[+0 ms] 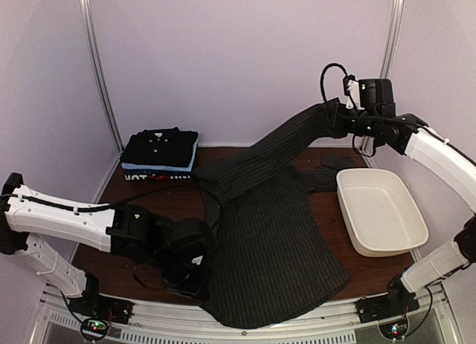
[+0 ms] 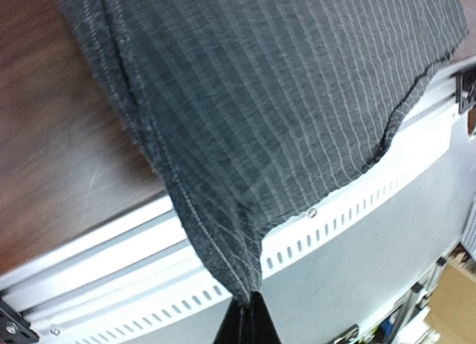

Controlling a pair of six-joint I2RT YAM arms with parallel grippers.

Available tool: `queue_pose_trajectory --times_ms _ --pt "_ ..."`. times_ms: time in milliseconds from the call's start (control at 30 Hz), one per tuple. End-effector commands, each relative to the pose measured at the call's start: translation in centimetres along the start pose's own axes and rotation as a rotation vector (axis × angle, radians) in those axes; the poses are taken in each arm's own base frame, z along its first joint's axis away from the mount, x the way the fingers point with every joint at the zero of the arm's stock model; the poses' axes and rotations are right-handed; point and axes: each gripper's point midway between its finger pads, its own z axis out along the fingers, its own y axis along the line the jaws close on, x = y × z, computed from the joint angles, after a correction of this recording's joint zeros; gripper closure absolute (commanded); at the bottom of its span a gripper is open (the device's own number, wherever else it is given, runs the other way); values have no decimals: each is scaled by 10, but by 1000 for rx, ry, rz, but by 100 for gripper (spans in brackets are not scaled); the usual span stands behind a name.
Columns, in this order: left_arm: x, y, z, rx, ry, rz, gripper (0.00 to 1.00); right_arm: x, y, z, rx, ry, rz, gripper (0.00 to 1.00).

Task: Fold and stack the long sleeve shirts
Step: Fold the flattened shirt at the center of the board.

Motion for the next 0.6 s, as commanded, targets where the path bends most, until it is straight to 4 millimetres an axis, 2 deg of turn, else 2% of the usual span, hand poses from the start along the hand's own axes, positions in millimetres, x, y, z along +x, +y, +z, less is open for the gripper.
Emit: queue_pose_trajectory --times_ms 0,67,233,467,567 --pt "-9 -33 8 21 31 168 100 9 -21 2 63 26 -25 100" --pt "-22 -54 10 44 16 208 100 12 -25 6 66 37 -29 100" --pt "-47 -88 25 86 19 292 100 16 -29 16 73 56 -42 100" --pt "-61 -111 55 114 62 356 100 8 -30 17 80 51 -50 100" --pt "-60 -110 70 124 94 358 100 6 -31 13 84 45 -54 100"
